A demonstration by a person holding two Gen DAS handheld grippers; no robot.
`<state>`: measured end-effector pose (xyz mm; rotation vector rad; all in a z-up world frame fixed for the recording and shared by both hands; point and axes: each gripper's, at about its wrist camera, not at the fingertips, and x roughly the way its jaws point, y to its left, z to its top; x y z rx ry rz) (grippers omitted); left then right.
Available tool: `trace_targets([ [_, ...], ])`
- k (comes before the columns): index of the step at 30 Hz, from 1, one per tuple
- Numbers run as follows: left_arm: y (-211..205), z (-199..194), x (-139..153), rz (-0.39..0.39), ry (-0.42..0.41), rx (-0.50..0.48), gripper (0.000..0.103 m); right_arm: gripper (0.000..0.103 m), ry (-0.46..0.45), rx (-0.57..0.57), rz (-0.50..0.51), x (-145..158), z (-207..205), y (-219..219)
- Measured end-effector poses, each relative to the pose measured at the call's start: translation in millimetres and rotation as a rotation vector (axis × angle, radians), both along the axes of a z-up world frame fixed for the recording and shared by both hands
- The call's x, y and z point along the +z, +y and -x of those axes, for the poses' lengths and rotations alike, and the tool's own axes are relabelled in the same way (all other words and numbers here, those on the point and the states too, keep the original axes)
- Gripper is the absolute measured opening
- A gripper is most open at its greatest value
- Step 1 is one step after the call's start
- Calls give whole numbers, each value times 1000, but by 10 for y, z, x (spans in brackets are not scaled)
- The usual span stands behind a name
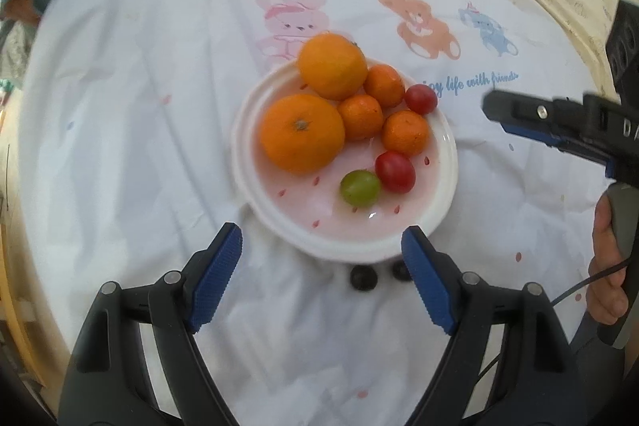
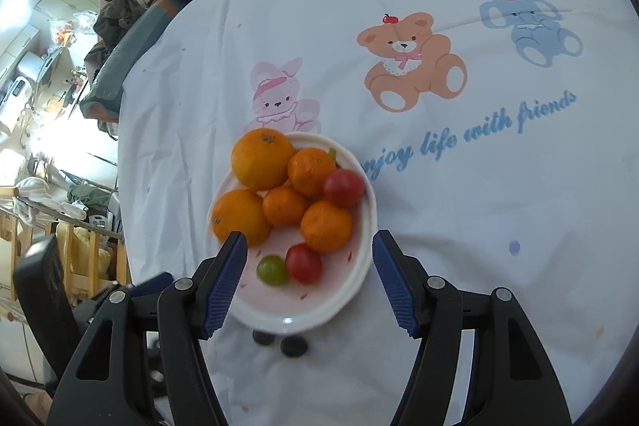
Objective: Organize fruits
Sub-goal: 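Open both tools and withdraw them from the plate, then grasp one black grape with the left tool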
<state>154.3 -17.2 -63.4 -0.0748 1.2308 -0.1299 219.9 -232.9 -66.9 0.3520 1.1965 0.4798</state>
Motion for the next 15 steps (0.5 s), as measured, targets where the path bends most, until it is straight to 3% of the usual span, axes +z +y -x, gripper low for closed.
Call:
trace_targets([
  [8, 225, 366, 147, -7, -28, 26, 80, 68, -25, -24, 3, 162, 413, -101],
  [15, 227, 542, 78, -22, -29, 17, 79, 68, -9, -87, -17, 188, 795, -258],
])
